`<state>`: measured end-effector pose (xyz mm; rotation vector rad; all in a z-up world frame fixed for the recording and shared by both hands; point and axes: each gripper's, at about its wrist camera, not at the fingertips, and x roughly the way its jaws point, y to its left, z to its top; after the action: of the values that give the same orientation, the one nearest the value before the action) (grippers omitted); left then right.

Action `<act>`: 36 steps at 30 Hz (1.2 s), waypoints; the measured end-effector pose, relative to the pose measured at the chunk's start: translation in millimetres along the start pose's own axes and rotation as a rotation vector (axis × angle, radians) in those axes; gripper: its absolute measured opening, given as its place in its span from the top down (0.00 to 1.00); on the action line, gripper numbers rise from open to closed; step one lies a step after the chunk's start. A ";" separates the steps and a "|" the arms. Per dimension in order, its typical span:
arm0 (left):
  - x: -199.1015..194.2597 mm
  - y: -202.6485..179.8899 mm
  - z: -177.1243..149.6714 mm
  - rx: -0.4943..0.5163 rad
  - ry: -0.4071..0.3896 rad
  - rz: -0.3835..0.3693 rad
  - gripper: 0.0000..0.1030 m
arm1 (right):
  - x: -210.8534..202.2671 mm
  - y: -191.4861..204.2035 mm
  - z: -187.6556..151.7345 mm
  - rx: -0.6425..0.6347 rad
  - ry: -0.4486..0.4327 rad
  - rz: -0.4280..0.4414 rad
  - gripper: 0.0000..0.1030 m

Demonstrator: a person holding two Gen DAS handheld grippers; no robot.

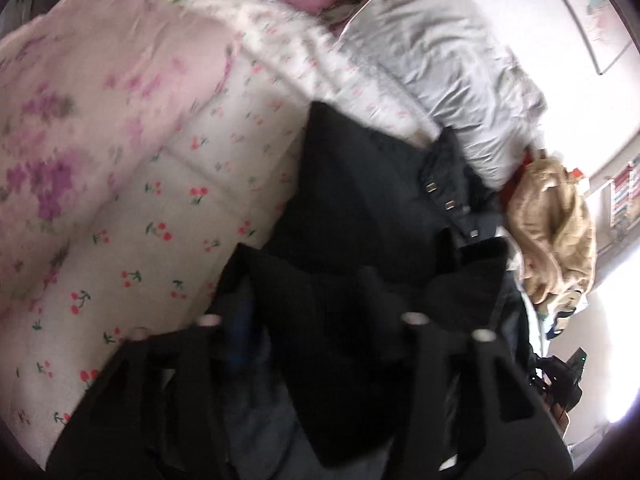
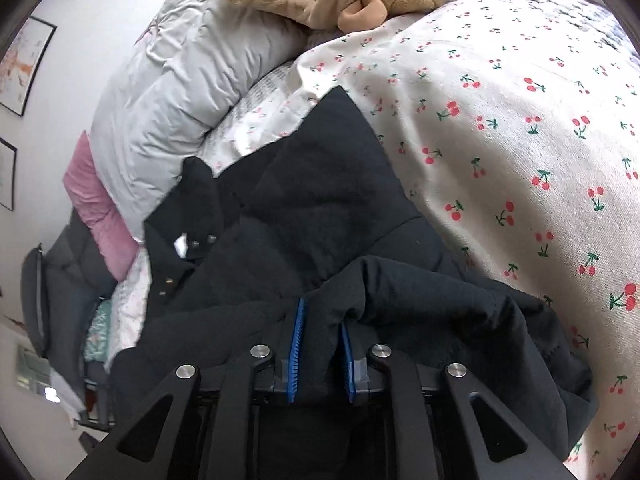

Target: Fold large clothes

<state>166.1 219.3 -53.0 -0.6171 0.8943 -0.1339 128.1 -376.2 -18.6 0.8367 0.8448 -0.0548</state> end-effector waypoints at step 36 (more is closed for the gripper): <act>-61.9 8.3 18.3 0.327 0.031 -0.206 0.17 | 29.7 -36.6 18.0 -0.139 0.152 -0.072 0.24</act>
<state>139.9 256.5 -6.4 -0.4005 0.8145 -0.4673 146.8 -405.5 -55.3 0.6857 1.0097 0.0048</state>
